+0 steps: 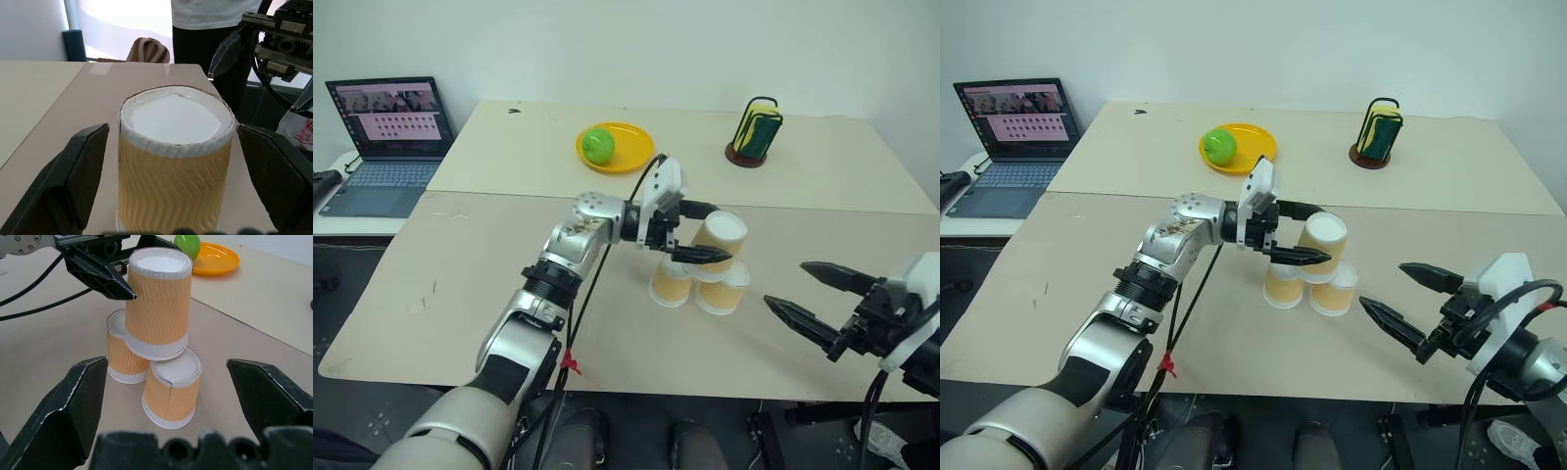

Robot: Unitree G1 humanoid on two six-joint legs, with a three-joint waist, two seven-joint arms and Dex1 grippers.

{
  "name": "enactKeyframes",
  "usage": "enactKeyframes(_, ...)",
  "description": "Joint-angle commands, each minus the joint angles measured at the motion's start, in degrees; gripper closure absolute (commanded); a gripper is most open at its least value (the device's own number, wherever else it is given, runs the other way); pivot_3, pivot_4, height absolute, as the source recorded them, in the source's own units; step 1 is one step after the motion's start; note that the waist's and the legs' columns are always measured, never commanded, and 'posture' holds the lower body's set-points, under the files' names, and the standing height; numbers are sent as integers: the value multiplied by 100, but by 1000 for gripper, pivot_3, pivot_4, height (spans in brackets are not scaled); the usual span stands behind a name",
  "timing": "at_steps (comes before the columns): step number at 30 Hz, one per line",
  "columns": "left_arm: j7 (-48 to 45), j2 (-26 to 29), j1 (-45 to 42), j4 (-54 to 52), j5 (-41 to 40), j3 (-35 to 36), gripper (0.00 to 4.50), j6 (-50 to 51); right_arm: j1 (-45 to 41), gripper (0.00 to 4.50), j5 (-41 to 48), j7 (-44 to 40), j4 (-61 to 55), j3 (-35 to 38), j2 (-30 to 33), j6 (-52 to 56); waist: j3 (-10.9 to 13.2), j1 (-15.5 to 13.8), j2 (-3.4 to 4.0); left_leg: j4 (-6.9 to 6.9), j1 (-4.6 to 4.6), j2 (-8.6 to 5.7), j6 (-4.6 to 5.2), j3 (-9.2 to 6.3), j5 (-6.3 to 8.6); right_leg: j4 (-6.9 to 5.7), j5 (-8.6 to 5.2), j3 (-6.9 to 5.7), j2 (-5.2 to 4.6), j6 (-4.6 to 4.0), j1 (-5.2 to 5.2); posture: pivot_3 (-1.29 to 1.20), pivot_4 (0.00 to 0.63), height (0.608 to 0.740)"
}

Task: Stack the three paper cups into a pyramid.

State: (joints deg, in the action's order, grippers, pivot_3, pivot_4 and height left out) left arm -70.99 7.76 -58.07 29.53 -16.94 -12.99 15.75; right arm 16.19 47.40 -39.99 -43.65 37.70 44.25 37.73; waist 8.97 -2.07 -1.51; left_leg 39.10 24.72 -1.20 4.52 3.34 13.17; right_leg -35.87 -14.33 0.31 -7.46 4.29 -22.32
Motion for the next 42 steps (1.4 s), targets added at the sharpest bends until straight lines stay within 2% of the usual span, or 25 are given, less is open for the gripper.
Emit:
enactKeyframes(1, -76, 48, -59, -344, -20, 32, 58, 20, -84, 0, 18, -47, -36, 86, 78, -188, 0, 1, 0, 0, 0, 0, 0, 0, 0, 0, 0, 0, 0, 0, 0, 0, 150, 726)
enactKeyframes(20, -93, 418, 209, -866, -119, 123, 58, 347, -259, 0, 9, -170, 113, -5, 159, -169, -1, 14, 1, 3, -1, 1, 0, 0, 0, -4, 0, 1, 1, 0, 0, 0, 150, 726)
enactKeyframes(29, 77, 1116, 737, -1700, -265, 377, 58, 813, -433, 0, -63, -320, 342, -159, 265, -195, -1, 81, 2, 4, -2, 1, 0, -1, 0, -6, 0, 3, 1, 0, 0, 0, 150, 726)
enactKeyframes(32, 143, 1917, 1438, -2828, -641, 896, 58, 1511, -601, 0, -165, -457, 618, -260, 391, -217, -2, 158, 4, 3, -2, 1, -1, -1, 0, -8, 0, 6, 0, 0, -2, 0, 150, 726)
enactKeyframes(34, 496, 2196, 1880, -3447, -784, 1213, 58, 1834, -644, 0, -349, -506, 835, -320, 455, -274, -3, 246, 6, 0, -4, 6, -1, 1, 0, -7, 0, 15, 1, 0, -6, 0, 150, 726)
enactKeyframes(35, 985, 2159, 2080, -3660, -776, 1438, 58, 1994, -690, 0, -467, -448, 988, -350, 477, -272, -3, 238, 5, -5, -9, 8, -2, 0, 0, -8, 0, 14, 1, 0, -5, 0, 150, 726)
enactKeyframes(40, 2768, 1848, 2798, -4392, -541, 2203, 58, 2301, -1084, 0, -1235, -62, 1751, -560, 525, -457, -2, 117, 5, 5, -28, 3, -6, -5, -3, -12, 7, 12, -10, 10, 11, 0, 150, 726)
enactKeyframes(42, 3819, 1516, 3155, -4587, -389, 2784, 58, 2364, -1579, 0, -1792, 571, 2440, -799, 474, -448, -2, 106, 5, 5, -37, 1, -8, -5, -3, -11, 10, 12, -13, 14, 7, 0, 150, 726)
